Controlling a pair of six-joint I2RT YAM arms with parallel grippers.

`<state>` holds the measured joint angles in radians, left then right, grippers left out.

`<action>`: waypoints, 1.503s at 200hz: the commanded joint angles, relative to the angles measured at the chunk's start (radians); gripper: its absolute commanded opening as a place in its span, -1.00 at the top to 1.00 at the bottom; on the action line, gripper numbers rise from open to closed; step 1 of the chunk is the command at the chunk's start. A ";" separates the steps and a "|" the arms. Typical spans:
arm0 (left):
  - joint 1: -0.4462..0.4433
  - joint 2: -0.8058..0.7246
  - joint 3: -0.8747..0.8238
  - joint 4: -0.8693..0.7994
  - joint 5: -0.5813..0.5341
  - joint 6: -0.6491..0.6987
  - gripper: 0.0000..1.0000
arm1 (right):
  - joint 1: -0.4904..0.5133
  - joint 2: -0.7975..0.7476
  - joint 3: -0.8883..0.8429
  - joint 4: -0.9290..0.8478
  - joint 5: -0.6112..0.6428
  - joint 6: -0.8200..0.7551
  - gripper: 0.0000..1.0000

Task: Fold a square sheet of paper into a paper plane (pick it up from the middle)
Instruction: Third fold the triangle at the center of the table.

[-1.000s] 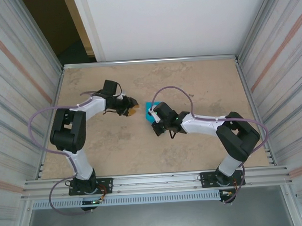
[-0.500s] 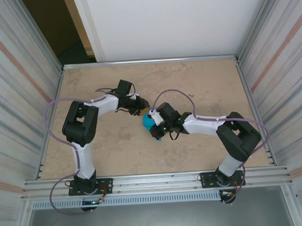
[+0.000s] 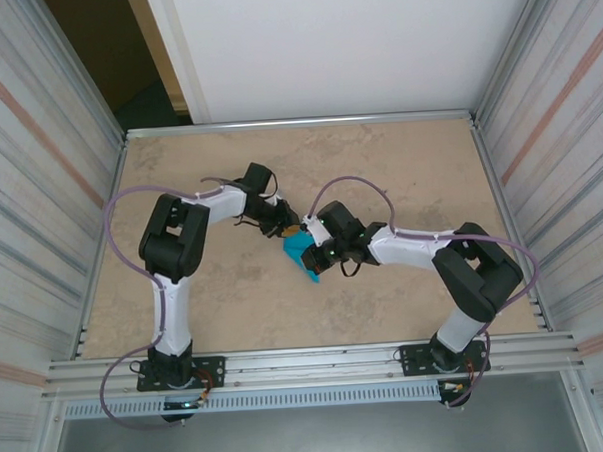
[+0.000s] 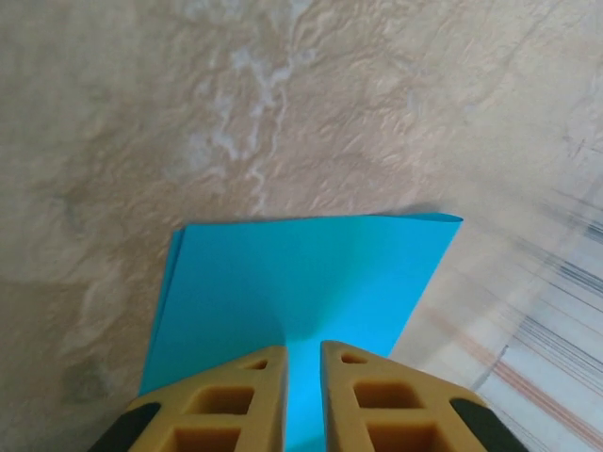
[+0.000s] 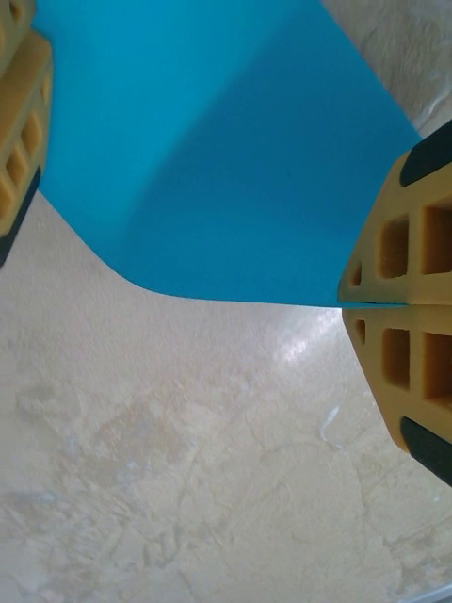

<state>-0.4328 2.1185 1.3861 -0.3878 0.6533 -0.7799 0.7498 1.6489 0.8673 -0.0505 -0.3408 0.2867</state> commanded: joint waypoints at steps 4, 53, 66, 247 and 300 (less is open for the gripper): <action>-0.012 0.050 0.012 -0.095 -0.055 0.060 0.69 | -0.012 0.025 0.001 -0.017 0.059 0.050 0.96; -0.012 0.060 0.014 -0.099 -0.047 0.069 0.70 | -0.023 0.060 0.032 -0.053 0.105 0.070 0.95; -0.012 0.059 0.015 -0.099 -0.044 0.071 0.70 | -0.025 0.070 0.040 -0.057 0.103 0.072 0.95; -0.013 0.049 0.012 -0.087 -0.019 0.070 0.70 | -0.026 0.138 0.096 -0.091 0.063 0.060 0.92; 0.017 -0.005 0.040 -0.078 0.024 0.074 0.63 | -0.027 0.153 0.101 -0.101 0.064 0.060 0.92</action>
<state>-0.4332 2.1307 1.4097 -0.4191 0.6643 -0.7280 0.7303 1.7794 0.9394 -0.1177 -0.2653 0.3405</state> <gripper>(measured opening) 0.175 0.045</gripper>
